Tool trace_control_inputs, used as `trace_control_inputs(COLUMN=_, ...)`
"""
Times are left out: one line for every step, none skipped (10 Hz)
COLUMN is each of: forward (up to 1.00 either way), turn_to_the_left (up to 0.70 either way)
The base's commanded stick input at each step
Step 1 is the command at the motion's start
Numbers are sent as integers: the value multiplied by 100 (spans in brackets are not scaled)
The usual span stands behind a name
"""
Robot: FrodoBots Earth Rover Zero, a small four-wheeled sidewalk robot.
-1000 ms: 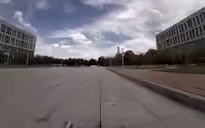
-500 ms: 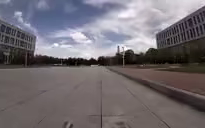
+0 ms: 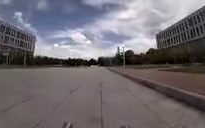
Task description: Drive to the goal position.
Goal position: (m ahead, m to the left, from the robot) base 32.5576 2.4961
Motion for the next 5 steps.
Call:
trace_control_inputs(forward=100, turn_to_the_left=3)
trace_control_inputs(forward=100, turn_to_the_left=3)
trace_control_inputs(forward=100, turn_to_the_left=3)
trace_control_inputs(forward=100, turn_to_the_left=3)
trace_control_inputs(forward=100, turn_to_the_left=3)
